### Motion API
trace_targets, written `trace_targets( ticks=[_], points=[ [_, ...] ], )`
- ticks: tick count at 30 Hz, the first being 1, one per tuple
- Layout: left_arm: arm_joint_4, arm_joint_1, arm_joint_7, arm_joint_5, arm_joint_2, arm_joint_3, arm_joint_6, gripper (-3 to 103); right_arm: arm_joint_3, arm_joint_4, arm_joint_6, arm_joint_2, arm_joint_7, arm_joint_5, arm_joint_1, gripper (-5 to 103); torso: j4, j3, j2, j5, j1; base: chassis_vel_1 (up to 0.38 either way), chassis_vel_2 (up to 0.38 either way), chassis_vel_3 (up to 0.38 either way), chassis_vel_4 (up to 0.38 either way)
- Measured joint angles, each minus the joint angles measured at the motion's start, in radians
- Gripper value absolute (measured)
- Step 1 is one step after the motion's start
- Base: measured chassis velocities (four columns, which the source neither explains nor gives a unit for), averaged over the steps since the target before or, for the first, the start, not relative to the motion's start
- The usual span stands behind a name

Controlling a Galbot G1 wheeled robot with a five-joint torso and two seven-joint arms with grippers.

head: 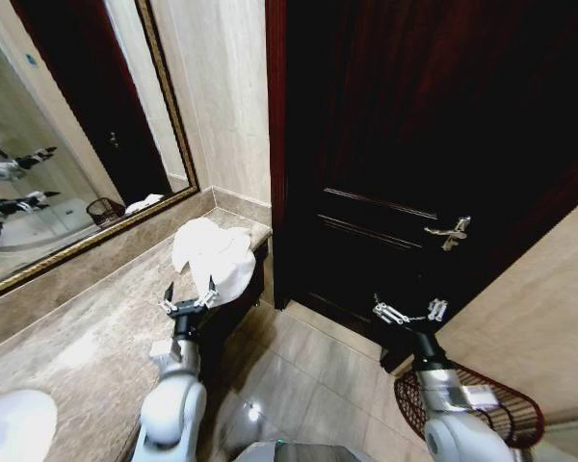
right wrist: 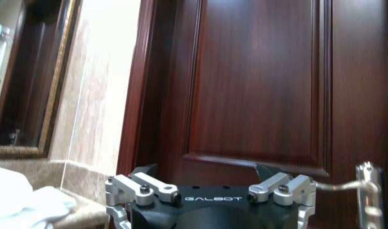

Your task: Discard the used towel into the hamper.

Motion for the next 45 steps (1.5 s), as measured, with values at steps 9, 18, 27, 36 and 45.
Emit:
trace_targets(
  ticks=[9,18,27,36,45],
  points=[
    [0.265,-0.252,-0.033,0.019,0.000,0.012,0.039,99,0.006,-0.064,0.001,0.008,0.000,-0.025,0.002,100,0.0002,0.000,0.000,0.0000,0.001,0.000,0.000,0.000,0.000],
    [0.485,-0.478,-0.063,0.029,0.000,0.051,0.062,99,0.020,-0.107,0.007,0.019,0.001,-0.028,0.004,100,0.0000,0.000,0.000,-0.0004,0.001,0.000,0.000,0.000,0.000],
    [0.670,-0.661,-0.139,-0.032,0.041,0.073,0.115,97,0.025,-0.122,0.016,0.040,0.004,-0.037,0.002,100,0.0003,0.000,0.000,0.0000,0.001,0.000,0.000,0.000,0.000],
    [0.758,-0.725,-0.112,-0.192,0.142,0.079,0.208,88,0.026,-0.132,0.029,0.057,0.005,-0.042,0.002,100,0.0003,0.000,0.000,0.0000,0.001,0.000,0.000,0.000,0.000],
    [0.728,-0.680,-0.111,-0.249,0.161,0.078,0.205,64,0.016,-0.137,0.033,0.077,0.004,-0.045,0.013,100,0.0003,0.000,0.000,0.0002,0.000,0.000,0.000,0.000,0.000]
  ],
)
